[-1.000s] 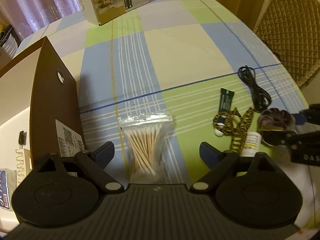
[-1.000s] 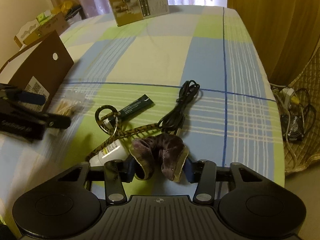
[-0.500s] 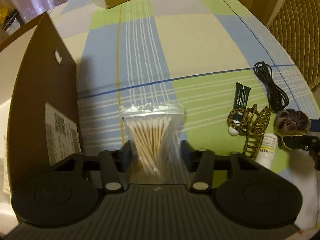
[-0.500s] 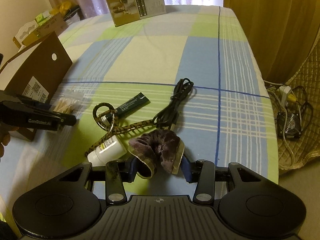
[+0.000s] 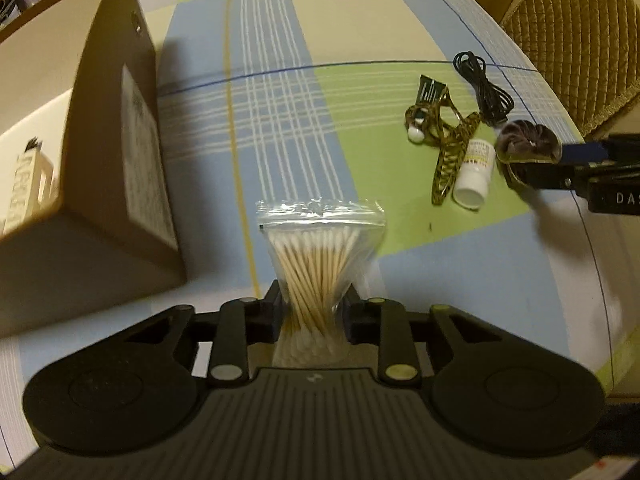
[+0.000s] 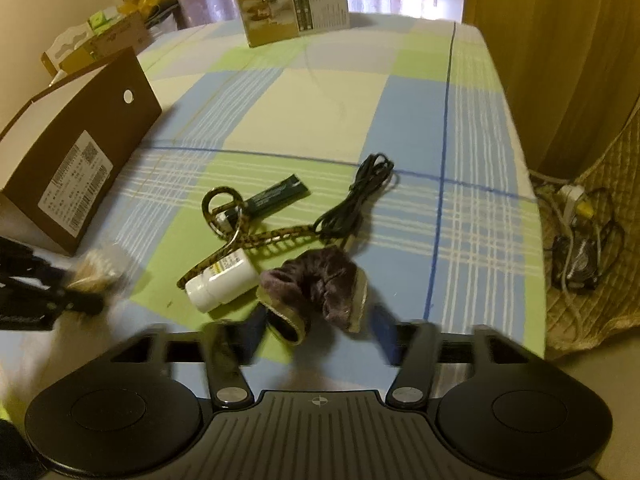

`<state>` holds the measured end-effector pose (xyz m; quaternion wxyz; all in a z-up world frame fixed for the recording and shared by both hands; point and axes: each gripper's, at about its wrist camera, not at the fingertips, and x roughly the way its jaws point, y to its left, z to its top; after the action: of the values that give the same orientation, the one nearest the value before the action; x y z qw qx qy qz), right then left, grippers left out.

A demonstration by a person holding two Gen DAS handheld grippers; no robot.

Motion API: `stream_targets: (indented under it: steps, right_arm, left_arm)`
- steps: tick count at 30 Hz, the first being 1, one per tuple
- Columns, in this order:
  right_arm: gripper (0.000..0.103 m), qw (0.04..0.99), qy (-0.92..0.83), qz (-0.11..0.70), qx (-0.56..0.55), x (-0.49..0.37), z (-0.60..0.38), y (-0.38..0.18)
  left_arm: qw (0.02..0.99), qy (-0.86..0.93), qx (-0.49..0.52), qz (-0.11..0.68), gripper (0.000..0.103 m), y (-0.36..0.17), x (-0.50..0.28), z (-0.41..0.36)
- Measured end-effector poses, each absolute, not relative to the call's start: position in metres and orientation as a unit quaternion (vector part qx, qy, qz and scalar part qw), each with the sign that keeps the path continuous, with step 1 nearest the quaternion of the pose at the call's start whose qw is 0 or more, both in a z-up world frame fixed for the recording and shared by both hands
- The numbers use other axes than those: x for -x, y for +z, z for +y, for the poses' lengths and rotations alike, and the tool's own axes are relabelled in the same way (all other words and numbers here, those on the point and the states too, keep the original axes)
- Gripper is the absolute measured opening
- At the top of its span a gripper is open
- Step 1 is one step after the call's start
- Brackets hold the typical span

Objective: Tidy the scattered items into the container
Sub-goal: 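Grasp the cotton swab bag with left tool while right tool grasps the brown scrunchie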

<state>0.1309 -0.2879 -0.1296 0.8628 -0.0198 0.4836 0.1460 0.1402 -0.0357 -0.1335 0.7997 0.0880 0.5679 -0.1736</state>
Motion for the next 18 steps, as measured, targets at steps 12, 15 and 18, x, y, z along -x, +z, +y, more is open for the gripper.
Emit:
stream_targets:
  steps: [12,15,18]
  right_arm:
    - [0.044,0.856,0.167,0.487,0.053,-0.147,-0.272,-0.141]
    - [0.035,0.854,0.166,0.489,0.054,-0.141,-0.272,-0.140]
    - [0.025,0.850,0.165,0.498,0.043,-0.136,-0.276,-0.137]
  left_arm:
    - [0.822,-0.169,-0.101,0.534,0.031,-0.136,-0.145,-0.047]
    - [0.822,-0.174,-0.104,0.532,0.024,-0.134,-0.140,-0.045]
    - [0.818,-0.178,-0.100,0.537,0.023,-0.133,-0.135,-0.040]
